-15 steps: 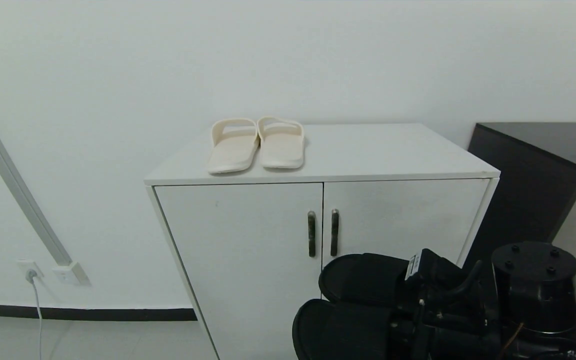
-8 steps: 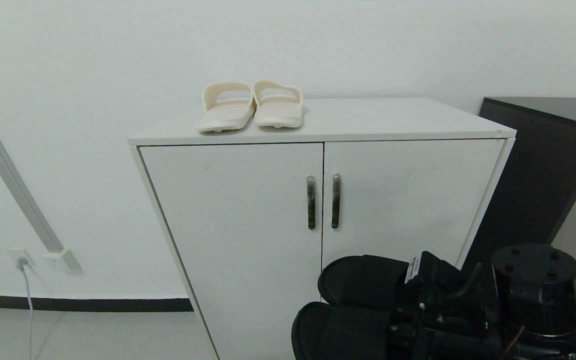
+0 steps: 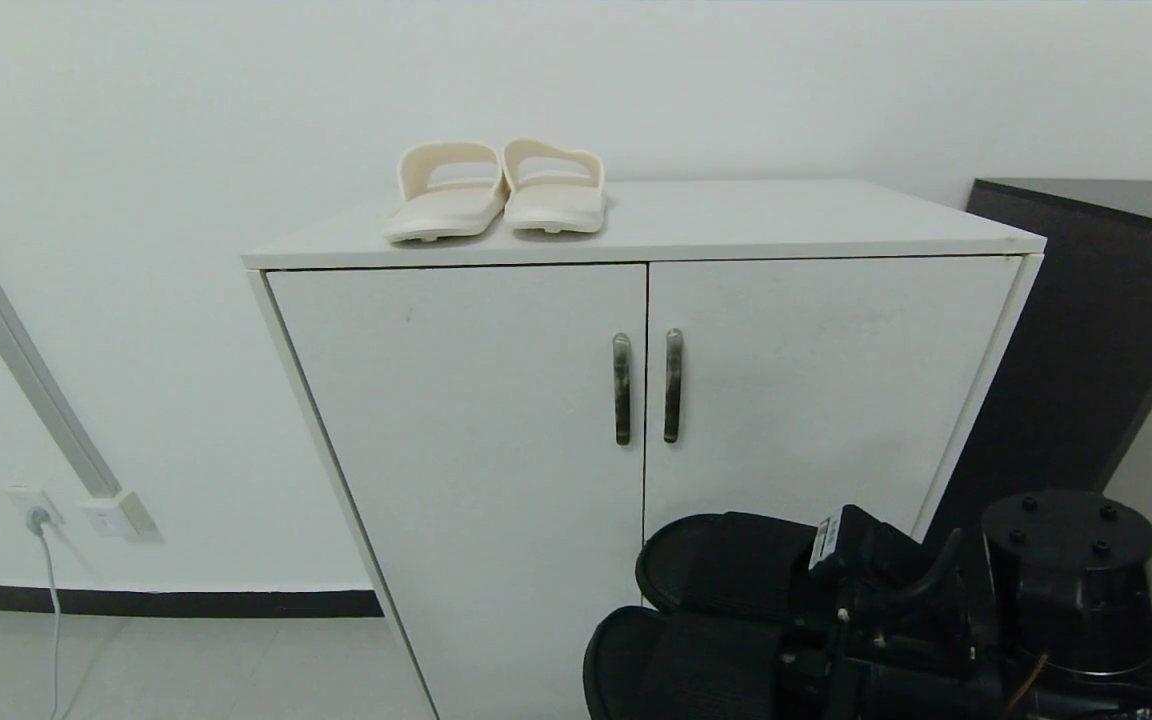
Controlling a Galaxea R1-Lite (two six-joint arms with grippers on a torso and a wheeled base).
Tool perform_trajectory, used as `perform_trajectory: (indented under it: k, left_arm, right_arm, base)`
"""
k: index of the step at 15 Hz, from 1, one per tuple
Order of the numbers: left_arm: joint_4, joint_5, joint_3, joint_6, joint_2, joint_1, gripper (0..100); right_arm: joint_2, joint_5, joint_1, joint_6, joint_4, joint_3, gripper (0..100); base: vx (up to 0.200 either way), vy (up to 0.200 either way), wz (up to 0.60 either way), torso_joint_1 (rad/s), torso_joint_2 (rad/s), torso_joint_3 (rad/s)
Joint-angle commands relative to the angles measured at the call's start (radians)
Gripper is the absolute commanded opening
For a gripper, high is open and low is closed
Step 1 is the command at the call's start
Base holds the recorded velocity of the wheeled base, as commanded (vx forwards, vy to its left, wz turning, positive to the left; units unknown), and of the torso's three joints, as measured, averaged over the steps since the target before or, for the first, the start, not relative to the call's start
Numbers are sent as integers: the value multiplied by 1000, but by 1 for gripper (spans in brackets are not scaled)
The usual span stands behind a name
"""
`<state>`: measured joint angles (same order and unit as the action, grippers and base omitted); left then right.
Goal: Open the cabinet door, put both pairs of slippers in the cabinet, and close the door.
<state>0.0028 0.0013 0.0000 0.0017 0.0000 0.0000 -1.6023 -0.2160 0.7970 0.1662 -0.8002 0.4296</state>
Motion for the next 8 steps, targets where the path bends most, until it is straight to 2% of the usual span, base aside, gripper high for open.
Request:
perform_trajectory:
  k: [1,5,8]
  left_arm:
    - [0,0,0,0,0,0,0]
    - [0,0,0,0,2,0,0]
    - [0,0,0,0,0,0,0]
  right_arm:
    - [-2,0,1,-1,-1,-2,0]
    - [-5,0,1,1,-1,-2,0]
    - [-5,0,1,1,-1,-2,0]
  base:
    - [0,0,0,-36,85,85]
    - [0,0,0,-11,52,50]
    - [-200,0,0,2,7,9]
